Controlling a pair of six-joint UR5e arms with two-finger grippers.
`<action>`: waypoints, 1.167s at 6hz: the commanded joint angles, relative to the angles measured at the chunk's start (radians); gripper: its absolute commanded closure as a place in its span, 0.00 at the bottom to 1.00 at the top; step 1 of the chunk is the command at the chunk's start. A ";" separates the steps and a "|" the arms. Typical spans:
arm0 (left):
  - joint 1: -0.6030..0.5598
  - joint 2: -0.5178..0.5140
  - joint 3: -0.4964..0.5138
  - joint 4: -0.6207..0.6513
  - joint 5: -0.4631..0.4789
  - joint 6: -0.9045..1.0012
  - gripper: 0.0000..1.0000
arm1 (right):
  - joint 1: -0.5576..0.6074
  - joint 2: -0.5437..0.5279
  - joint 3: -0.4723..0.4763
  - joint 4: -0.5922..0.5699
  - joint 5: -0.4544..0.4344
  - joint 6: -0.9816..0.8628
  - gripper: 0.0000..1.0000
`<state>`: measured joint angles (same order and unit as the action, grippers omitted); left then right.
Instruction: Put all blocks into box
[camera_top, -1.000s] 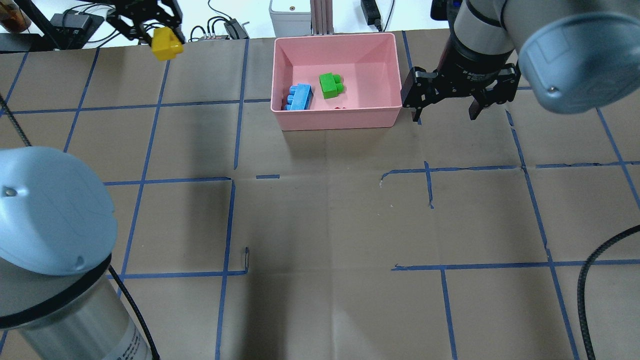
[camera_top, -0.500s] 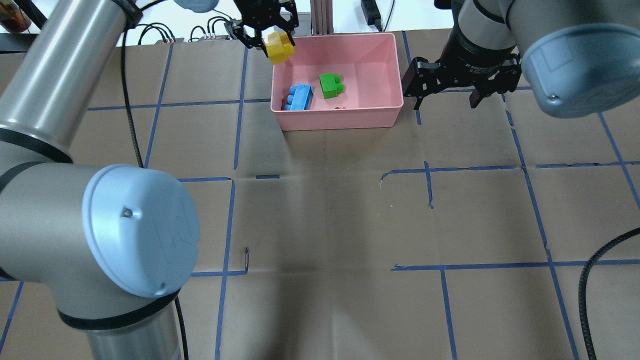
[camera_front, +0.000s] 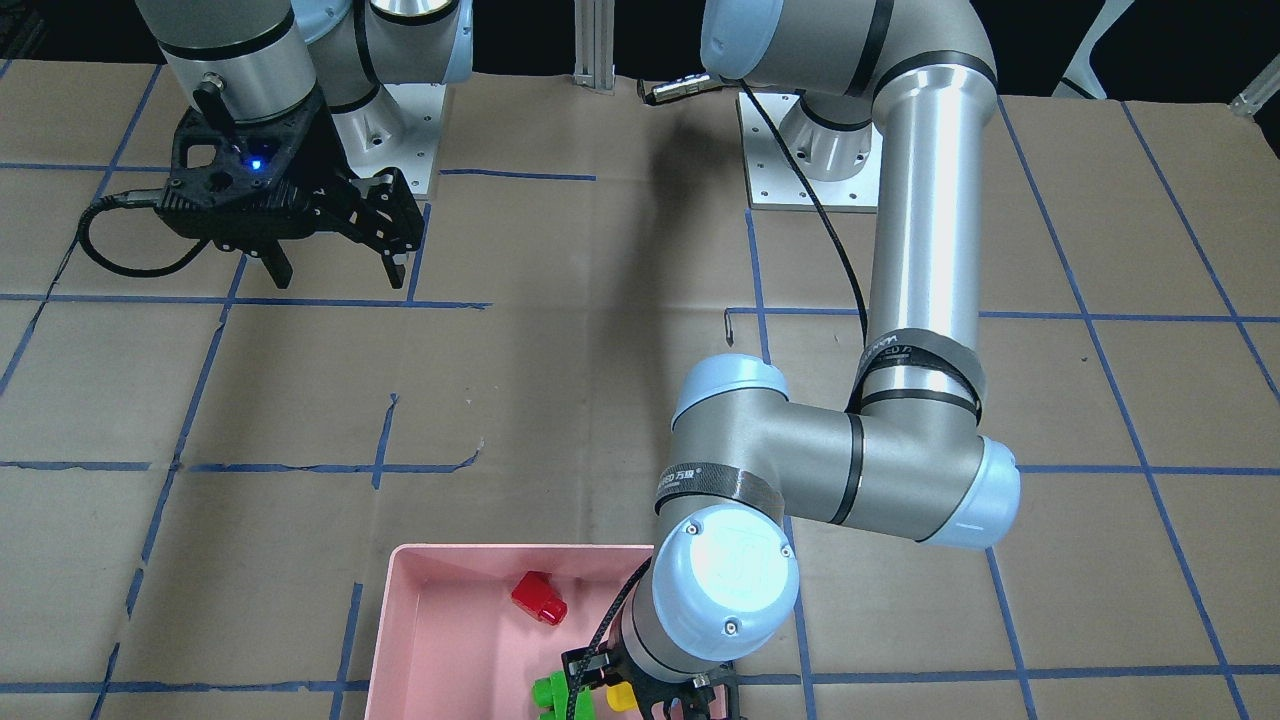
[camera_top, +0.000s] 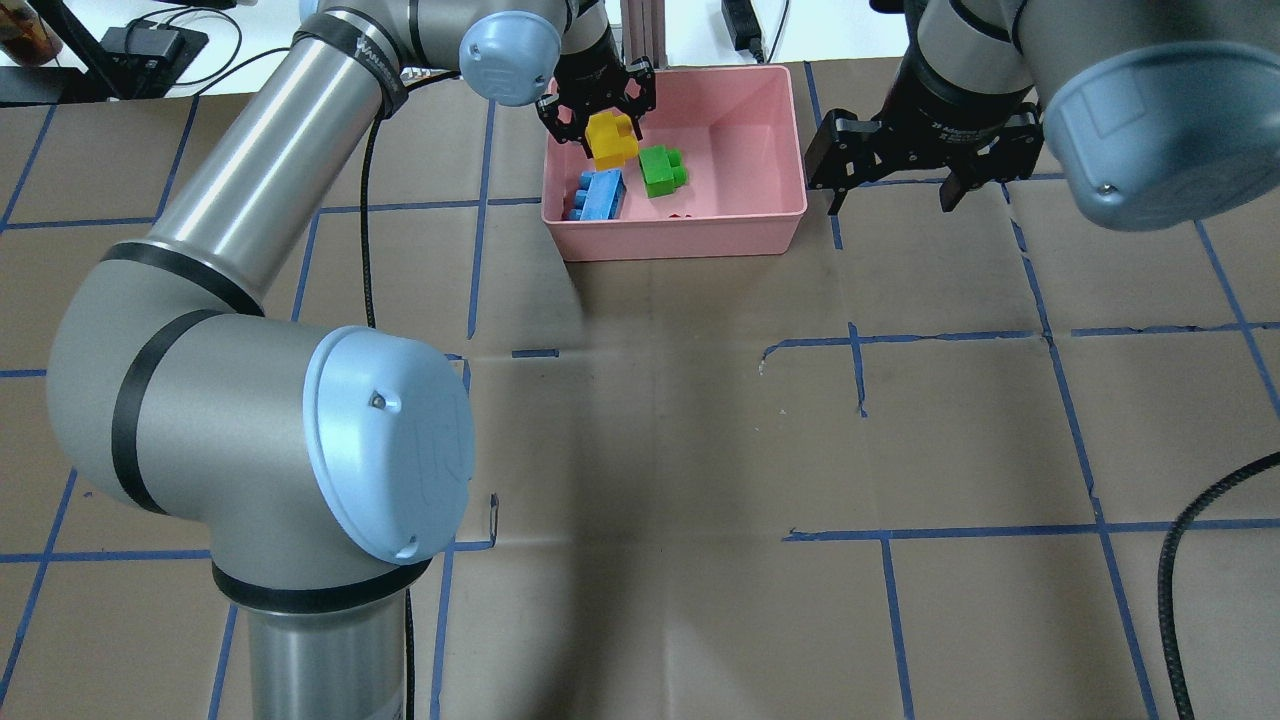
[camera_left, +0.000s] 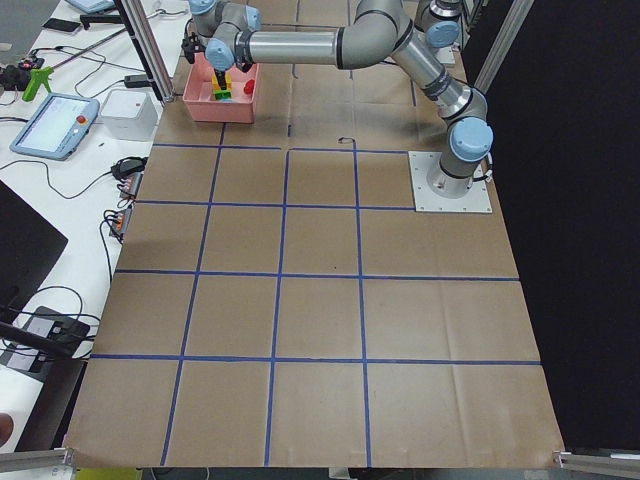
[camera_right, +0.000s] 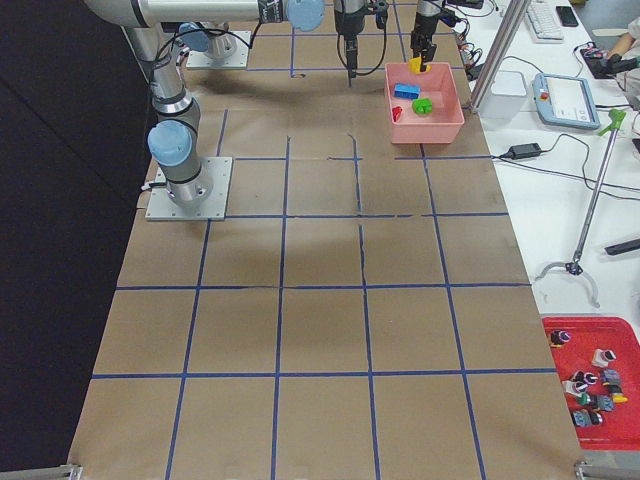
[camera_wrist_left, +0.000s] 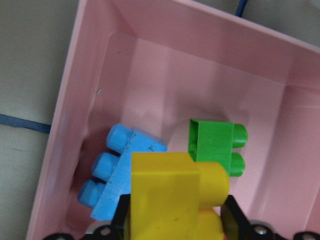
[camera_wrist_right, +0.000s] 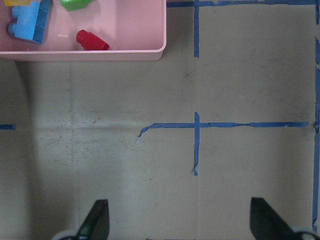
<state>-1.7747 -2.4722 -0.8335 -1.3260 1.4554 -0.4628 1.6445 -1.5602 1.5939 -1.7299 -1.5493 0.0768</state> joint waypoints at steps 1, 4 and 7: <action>-0.002 0.028 -0.001 0.002 0.013 0.009 0.01 | 0.000 0.000 0.000 -0.002 0.000 0.000 0.00; 0.140 0.272 -0.057 -0.254 0.046 0.285 0.01 | 0.001 0.000 0.000 -0.002 -0.002 0.000 0.00; 0.280 0.627 -0.454 -0.259 0.126 0.632 0.01 | 0.003 0.000 0.003 -0.002 -0.002 0.003 0.00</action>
<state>-1.5399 -1.9625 -1.1480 -1.5922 1.5641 0.0639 1.6471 -1.5600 1.5958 -1.7319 -1.5508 0.0786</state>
